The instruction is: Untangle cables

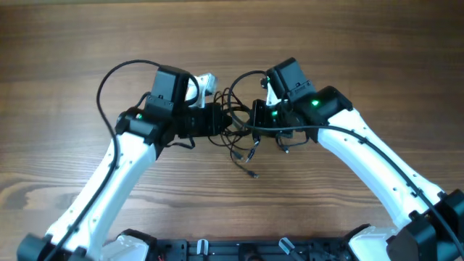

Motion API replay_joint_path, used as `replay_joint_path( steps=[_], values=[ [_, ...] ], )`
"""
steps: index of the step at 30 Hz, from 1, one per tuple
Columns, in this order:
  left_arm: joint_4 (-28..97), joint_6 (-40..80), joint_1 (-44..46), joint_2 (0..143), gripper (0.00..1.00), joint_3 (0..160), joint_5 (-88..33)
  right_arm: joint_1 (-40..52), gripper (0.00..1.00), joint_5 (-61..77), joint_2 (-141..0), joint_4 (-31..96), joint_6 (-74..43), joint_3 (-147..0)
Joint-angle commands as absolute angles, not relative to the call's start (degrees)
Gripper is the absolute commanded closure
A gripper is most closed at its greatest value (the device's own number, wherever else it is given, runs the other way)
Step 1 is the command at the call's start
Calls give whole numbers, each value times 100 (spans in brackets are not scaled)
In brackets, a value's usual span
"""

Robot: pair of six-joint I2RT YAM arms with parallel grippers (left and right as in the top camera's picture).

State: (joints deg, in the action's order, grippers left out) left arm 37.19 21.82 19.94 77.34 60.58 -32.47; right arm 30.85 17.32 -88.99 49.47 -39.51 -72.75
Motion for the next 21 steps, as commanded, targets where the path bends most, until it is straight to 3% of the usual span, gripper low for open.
replay_joint_path(
  steps=[1,5,7,10,13,17,21],
  values=[
    [3876,2298,1632,6698,96,6121,-2244,2777,80,-399,-8892,5334,-4029,-7081],
    [4224,2296,1634,6300,96,6119,-2335,2777,69,1013,-8890,4810,-3336,-7083],
    [4383,2259,1632,6267,96,6121,-2344,2775,69,1389,-8890,4672,-3256,-7083],
    [4471,2102,1544,6222,96,6121,-2329,2624,65,602,-8890,5002,-3625,-7083],
    [4466,2102,1439,6060,96,6121,-2329,2362,43,-296,-8890,5395,-3752,-7083],
    [4471,2106,1435,5822,96,6121,-2338,2226,42,-36,-8890,5356,-3542,-7083],
    [4486,2108,1441,5885,96,6119,-2926,2233,48,2377,-8866,4654,-2327,-7083]
  ],
)
